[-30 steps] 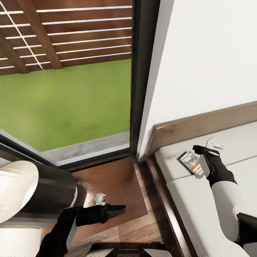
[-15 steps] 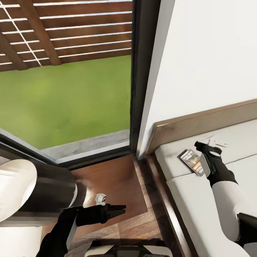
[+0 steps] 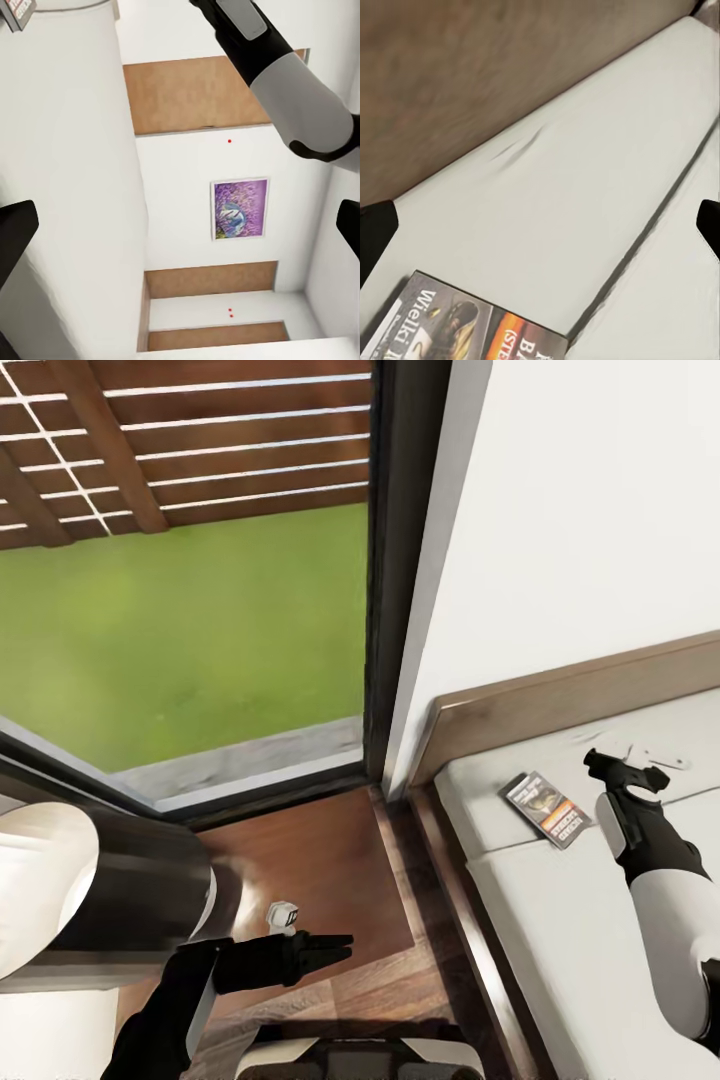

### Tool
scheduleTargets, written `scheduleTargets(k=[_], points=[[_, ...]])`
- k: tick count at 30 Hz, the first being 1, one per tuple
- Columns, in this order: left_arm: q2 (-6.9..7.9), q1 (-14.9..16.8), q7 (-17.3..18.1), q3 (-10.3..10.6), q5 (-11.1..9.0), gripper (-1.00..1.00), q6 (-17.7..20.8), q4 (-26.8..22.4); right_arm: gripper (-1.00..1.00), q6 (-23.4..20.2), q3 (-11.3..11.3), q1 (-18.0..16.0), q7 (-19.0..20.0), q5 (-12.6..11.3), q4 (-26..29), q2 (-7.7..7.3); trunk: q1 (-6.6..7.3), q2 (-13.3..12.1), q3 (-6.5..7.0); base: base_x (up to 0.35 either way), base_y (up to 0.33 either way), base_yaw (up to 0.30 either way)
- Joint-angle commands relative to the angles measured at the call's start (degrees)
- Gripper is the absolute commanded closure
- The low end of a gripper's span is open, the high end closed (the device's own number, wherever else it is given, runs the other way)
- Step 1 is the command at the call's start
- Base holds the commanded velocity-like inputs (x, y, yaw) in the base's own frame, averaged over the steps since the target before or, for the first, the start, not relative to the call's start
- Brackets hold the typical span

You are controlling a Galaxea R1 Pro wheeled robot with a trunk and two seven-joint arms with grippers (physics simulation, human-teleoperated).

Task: In the bedroom, move the book from the bed onto either nightstand, and place the two sandals side by side next to the bed.

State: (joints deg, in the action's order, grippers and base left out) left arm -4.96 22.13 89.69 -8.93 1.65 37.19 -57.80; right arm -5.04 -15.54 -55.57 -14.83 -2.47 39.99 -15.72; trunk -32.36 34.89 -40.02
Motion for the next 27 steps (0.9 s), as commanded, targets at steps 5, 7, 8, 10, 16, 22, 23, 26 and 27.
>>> scheduleTargets(k=[5, 7, 8, 10, 16, 22, 23, 26, 27], points=[[-0.05, 0.0, 0.3, -0.1, 0.2, -1.0, 0.7, 0.0, -1.0, 0.1, 0.1, 0.0, -0.2, -0.3, 0.2, -0.26, -0.45, 0.9, -0.58, 0.0, 0.0, 0.0], [-0.05, 0.0, 0.3, -0.1, 0.2, -1.0, 0.7, 0.0, -1.0, 0.1, 0.2, 0.0, -0.2, -0.3, 0.2, -0.27, -0.89, 1.7, -0.95, 0.0, 0.0, 0.0], [-0.05, 0.0, 0.3, -0.1, 0.2, -1.0, 0.7, 0.0, -1.0, 0.1, 0.2, 0.0, -0.2, -0.3, 0.2, -0.28, -1.11, 2.1, -1.13, 0.0, 0.0, 0.0], [-0.05, 0.0, 0.3, -0.1, 0.2, -1.0, 0.7, 0.0, -1.0, 0.2, 0.2, 0.0, -0.2, -0.3, 0.2, -0.28, -1.55, 2.9, -1.49, 0.0, 0.0, 0.0], [-0.05, 0.0, 0.3, -0.1, 0.2, -1.0, 0.7, 0.0, -1.0, 0.1, 0.2, 0.0, -0.2, -0.2, 0.0, -0.28, -2.87, 5.3, -2.57, 0.0, 0.0, 0.0], [-0.12, 0.0, 0.3, 0.0, 0.2, -1.0, 0.7, 0.0, -1.0, 0.1, 0.2, -0.1, -0.2, -0.2, -0.1, -0.28, -4.19, 7.7, -3.65, 0.0, 0.0, 0.0], [-0.13, 0.0, 0.3, 0.0, 0.2, -1.0, 0.7, 0.0, -1.0, 0.1, 0.2, 0.0, -0.2, -0.2, -0.1, -0.28, -4.41, 8.1, -3.83, 0.0, 0.0, 0.0], [-0.14, 0.0, 0.3, 0.0, 0.2, -1.0, 0.7, 0.0, -1.0, 0.1, 0.2, -0.1, -0.2, -0.2, -0.2, -0.28, -5.07, 9.3, -4.37, 0.0, 0.0, 0.0], [-0.14, 0.0, 0.3, 0.0, 0.2, -1.0, 0.7, 0.0, -1.0, 0.1, 0.2, 0.0, -0.2, -0.2, -0.2, -0.28, -5.29, 9.7, -4.55, 0.0, 0.0, 0.0]])
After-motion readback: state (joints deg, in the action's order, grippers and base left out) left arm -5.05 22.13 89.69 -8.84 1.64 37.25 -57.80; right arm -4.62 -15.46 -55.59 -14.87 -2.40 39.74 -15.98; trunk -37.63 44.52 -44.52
